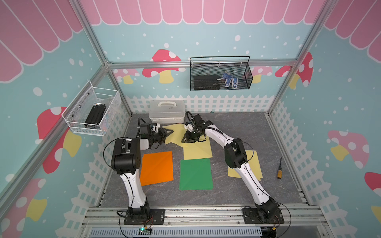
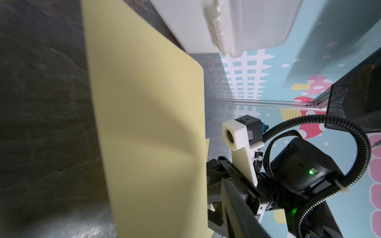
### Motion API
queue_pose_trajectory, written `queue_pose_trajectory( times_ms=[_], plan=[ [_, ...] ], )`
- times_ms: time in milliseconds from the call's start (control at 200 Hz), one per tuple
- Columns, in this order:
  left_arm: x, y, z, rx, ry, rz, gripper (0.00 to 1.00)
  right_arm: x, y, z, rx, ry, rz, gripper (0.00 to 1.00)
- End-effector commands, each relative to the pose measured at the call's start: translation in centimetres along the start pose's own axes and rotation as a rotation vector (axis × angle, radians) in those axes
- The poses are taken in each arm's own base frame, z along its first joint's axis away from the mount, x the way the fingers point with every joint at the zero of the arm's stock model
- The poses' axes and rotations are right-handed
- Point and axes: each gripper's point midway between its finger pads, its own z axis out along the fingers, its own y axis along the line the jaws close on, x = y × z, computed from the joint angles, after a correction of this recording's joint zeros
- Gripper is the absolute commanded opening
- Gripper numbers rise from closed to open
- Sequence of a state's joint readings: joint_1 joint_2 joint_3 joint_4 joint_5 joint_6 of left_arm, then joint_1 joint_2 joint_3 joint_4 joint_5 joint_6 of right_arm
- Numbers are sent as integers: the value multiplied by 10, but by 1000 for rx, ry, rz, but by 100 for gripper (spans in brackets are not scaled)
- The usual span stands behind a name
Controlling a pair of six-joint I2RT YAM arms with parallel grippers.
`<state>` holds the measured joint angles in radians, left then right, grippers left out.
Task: Sort the scattered colored papers by color
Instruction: Pick up the colored paper from the center of the board.
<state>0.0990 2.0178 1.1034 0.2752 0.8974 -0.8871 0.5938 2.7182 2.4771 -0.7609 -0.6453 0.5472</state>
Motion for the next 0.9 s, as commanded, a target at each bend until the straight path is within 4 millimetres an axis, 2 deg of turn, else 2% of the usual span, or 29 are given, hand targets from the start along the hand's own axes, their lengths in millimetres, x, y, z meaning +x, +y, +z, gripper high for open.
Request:
queue_pose_trajectory(
  times_ms=[0, 185, 635, 771, 841, 891],
  plan=[
    [-6, -12, -15, -64, -13, 83, 44, 22, -32, 11, 89, 66, 64, 34],
    [-7, -12, -21, -75, -23, 87, 42, 23, -33, 12, 89, 67, 67, 34],
    [-12, -11, -21, -75, -25, 88, 23, 24, -34, 13, 88, 71, 67, 34],
    [-12, -7, -18, -92, -13, 90, 13, 23, -32, 12, 85, 70, 63, 34],
    [-13, -3, -19, -111, -12, 90, 0, 23, -32, 11, 84, 71, 61, 34],
    [-13, -2, -19, -123, -9, 94, 0, 23, -31, 11, 83, 69, 57, 35]
  ],
)
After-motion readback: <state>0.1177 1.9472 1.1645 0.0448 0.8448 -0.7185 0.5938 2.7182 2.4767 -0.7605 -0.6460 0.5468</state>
